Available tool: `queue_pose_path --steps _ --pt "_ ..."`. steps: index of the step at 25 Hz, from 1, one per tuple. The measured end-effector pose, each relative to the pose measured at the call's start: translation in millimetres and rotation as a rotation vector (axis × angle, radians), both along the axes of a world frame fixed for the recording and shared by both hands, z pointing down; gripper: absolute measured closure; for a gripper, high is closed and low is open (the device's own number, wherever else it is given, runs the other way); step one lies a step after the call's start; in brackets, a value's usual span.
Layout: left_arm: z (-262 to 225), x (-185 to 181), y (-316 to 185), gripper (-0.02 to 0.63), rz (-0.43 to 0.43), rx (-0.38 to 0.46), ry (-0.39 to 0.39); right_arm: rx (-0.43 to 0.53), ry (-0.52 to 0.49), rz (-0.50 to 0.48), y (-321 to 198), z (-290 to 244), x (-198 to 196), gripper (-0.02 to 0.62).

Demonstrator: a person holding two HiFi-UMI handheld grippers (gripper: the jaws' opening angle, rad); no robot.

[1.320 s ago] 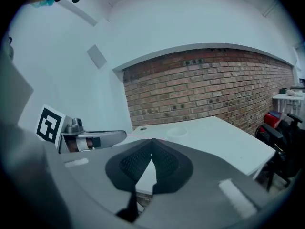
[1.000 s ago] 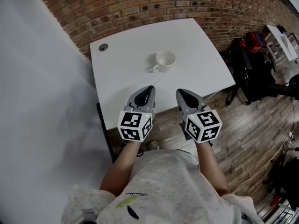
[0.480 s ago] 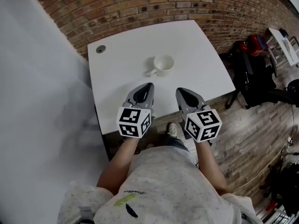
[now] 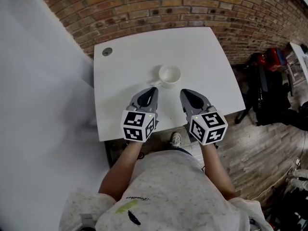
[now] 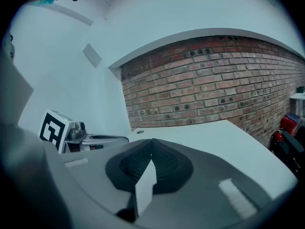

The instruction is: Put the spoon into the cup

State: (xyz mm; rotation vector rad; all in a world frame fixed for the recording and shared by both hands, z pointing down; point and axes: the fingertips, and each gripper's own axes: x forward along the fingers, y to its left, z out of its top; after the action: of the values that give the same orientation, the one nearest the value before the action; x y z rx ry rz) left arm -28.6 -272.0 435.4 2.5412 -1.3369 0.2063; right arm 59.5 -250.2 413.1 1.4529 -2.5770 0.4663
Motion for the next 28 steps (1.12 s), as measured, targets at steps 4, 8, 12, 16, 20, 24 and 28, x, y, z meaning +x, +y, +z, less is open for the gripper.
queue_pose_path --steps 4,8,12,16,20,24,28 --pt "11.0 4.4 -14.8 0.601 -0.027 -0.022 -0.017 -0.007 0.000 -0.038 -19.0 3.6 3.0 0.584" --pt "20.3 10.4 -27.8 0.600 -0.042 -0.038 -0.037 -0.012 0.001 -0.069 -34.5 5.7 5.4 0.584" --pt "28.6 18.1 -40.0 0.600 -0.044 -0.055 -0.054 -0.014 0.005 -0.093 -47.9 6.5 8.0 0.584" --pt "34.7 24.4 -50.2 0.600 -0.042 -0.064 -0.064 -0.019 0.009 -0.100 -59.5 9.3 12.5 0.584" --pt "41.3 28.3 -58.5 0.600 -0.043 -0.072 -0.074 -0.022 0.007 -0.102 -68.9 12.7 16.0 0.586" --pt "47.3 30.9 -61.8 0.600 -0.047 -0.086 -0.092 -0.024 0.006 -0.107 -74.3 14.9 17.6 0.586" --pt "51.9 33.9 -65.3 0.600 -0.046 -0.093 -0.108 -0.027 0.005 -0.114 -78.3 17.3 17.1 0.585"
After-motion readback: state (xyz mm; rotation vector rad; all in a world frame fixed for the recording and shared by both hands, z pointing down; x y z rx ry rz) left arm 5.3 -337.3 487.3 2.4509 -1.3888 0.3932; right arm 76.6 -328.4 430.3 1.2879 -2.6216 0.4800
